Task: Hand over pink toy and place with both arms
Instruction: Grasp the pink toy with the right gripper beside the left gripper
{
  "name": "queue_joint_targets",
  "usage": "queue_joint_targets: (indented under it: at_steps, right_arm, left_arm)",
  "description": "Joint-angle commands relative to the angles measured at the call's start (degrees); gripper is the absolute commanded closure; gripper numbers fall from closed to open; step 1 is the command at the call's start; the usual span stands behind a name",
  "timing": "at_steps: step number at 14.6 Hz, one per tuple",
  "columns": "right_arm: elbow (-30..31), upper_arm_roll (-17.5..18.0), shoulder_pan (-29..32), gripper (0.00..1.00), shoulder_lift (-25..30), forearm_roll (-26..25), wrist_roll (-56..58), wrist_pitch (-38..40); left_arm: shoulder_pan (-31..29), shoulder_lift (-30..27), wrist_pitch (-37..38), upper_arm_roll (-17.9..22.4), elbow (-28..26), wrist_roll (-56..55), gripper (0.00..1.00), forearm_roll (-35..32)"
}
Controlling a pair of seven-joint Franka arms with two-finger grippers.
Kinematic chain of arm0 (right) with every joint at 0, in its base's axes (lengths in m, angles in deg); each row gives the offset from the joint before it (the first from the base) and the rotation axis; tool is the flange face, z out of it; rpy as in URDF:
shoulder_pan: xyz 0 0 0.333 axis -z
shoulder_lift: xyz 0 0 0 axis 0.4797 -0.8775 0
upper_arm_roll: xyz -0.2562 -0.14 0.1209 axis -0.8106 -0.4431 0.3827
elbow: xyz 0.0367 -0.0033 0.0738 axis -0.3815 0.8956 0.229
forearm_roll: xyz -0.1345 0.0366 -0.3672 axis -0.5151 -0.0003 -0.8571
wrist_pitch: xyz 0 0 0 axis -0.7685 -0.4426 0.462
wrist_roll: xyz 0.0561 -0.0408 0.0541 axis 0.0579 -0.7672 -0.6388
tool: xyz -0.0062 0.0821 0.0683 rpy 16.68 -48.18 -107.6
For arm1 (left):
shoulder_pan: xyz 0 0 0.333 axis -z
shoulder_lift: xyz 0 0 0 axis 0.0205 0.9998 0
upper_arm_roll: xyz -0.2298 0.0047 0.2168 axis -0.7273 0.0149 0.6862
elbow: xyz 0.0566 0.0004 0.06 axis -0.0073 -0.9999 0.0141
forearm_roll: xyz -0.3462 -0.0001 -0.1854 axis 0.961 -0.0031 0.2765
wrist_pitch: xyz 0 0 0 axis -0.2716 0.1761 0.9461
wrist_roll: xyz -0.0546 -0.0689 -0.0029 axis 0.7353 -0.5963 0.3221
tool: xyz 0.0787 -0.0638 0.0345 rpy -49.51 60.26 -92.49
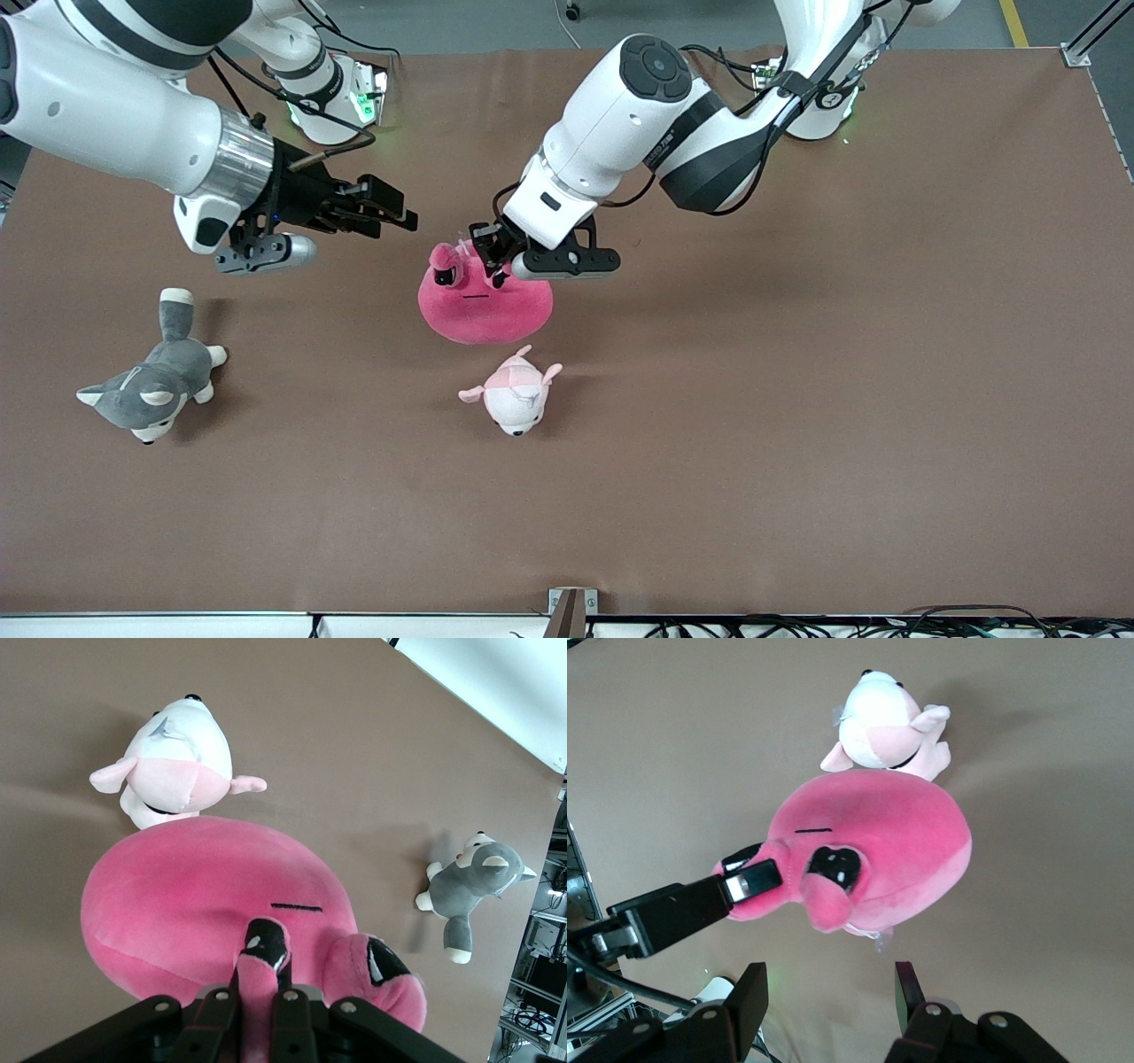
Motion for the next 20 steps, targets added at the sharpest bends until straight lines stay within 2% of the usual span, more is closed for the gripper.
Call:
queue_joint_targets:
  at_steps: [1,3,5,6,20]
  right_arm:
    - [-0.5,-0.6,-2.3,0.34,-1.2,0.1,-1.8,-3.1]
    - [-0.5,-0.6,-2.7,0.34,-1.4,-0.8,-2.2,-3.8]
    - [-0.4,-0.5,-4.0,0.34,-1.6,-7.0,-2.2,-6.4]
    - [-0.4,-0.5,-5.1,0.34,-1.6,-8.3,-2.2,-7.2]
    - [-0.2,-0.6,-5.7,0.33,-3.6,-8.6,-2.1,-8.1]
  left_arm:
    - [0.3,0.1,-0.4,0.2,0.7,-0.3,0.99,-1.0]
    - [0.3,0.1,-0.4,0.2,0.7,-0.3,0.98,-1.0]
    - [0.3,0.1,-0.4,0.1,0.7,-0.4,0.98,-1.0]
    - [0.3,0.0,-0.4,0.1,0.6,-0.4,0.98,-1.2]
    - [0.3,0.0,-0.4,0.1,0.5,-0.4,0.98,-1.4]
